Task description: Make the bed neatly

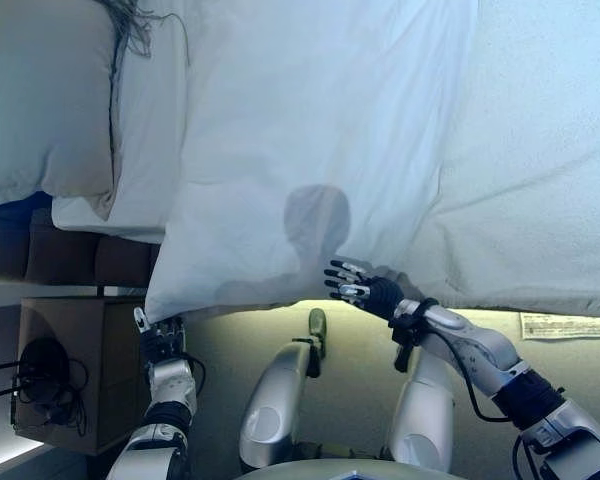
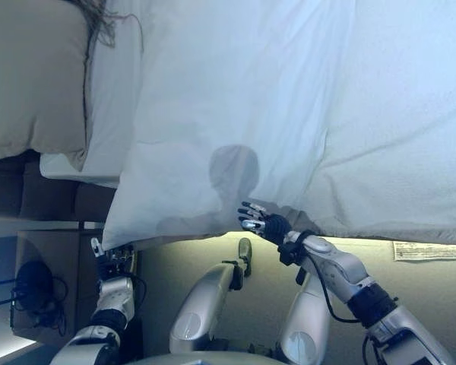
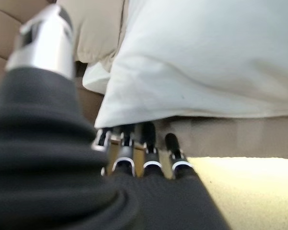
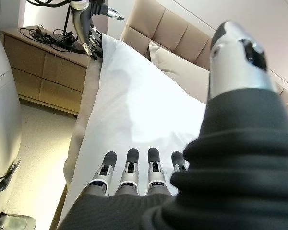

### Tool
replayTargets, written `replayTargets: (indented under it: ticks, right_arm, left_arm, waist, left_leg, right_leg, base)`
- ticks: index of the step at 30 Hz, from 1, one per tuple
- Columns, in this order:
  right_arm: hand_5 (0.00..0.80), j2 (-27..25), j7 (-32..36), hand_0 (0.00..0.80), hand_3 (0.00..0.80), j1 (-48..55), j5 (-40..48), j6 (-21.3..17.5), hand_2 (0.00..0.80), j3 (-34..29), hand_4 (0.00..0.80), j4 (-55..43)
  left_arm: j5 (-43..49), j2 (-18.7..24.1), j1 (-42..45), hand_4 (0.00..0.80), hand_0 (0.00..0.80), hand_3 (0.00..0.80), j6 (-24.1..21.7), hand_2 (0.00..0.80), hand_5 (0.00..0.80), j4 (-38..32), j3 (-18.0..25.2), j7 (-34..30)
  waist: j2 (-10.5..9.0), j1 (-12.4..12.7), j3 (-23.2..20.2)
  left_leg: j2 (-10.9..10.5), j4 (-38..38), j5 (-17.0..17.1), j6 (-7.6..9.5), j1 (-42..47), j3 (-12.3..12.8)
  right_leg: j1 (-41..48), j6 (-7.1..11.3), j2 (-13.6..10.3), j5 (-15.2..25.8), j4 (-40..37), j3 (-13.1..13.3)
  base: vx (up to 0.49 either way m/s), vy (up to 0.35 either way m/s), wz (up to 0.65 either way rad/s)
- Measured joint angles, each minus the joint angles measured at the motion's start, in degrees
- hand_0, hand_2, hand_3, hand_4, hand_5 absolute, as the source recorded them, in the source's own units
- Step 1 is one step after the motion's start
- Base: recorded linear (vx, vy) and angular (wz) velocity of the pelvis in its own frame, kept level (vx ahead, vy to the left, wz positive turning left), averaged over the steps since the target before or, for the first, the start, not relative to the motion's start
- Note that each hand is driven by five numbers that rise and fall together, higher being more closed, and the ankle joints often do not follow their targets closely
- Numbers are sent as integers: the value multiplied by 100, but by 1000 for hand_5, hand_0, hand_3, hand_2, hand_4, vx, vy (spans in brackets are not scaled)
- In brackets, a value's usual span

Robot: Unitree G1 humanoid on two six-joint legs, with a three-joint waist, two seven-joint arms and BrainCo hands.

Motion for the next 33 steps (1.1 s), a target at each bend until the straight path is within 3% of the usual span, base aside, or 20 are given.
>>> replayTargets:
  ticks: [6,11,17,23,28,33]
  right_arm:
    - [0,-13,12,0,0,35,-2,45,0,-145,0,-19]
    - [0,-5,60,0,0,122,-9,46,0,-143,0,-20]
    - [0,4,72,0,0,154,-8,91,0,-145,0,-19]
    - [0,43,99,0,0,159,-7,150,0,-146,0,-22]
    - [0,178,96,0,0,153,-6,140,0,-146,0,-23]
    - [0,289,84,0,0,148,-4,60,0,-138,0,-20]
  left_arm:
    - [18,-14,4,0,0,0,54,0,0,259,78,117]
    - [37,68,214,0,0,0,106,0,0,937,760,533]
    - [406,148,587,0,0,0,1010,0,0,1857,764,586]
    - [506,124,672,0,0,0,1327,0,0,2037,594,148]
    - [494,119,663,0,0,0,1271,0,0,1986,558,-34]
    - [477,117,611,0,0,0,842,0,0,1521,538,-127]
  waist:
    - [1,3,-16]
    - [17,32,-151]
    - [-55,143,-269]
    - [-233,127,-318]
    - [-370,136,-291]
    - [-551,162,-184]
  left_leg:
    - [2,-6,2,-2,0,-4]
    - [-3,-25,15,-24,-8,-75]
    - [-24,-77,50,-37,-36,-94]
    - [-26,-141,102,-30,-91,-133]
    - [-2,-98,96,-42,-185,-199]
    - [31,-56,91,-54,-184,-226]
  right_leg:
    - [1,3,-4,2,4,-4]
    - [9,-6,-25,-64,49,-78]
    - [-15,-6,-30,-77,39,-93]
    - [-32,20,-59,-19,-50,-186]
    - [-65,22,-40,-17,-60,-249]
    - [2,7,2,11,-124,-298]
  base:
    - [0,0,0]
    - [3,-27,7]
    - [-4,23,2]
    - [18,-28,3]
    - [-14,-87,4]
    - [-31,-46,1]
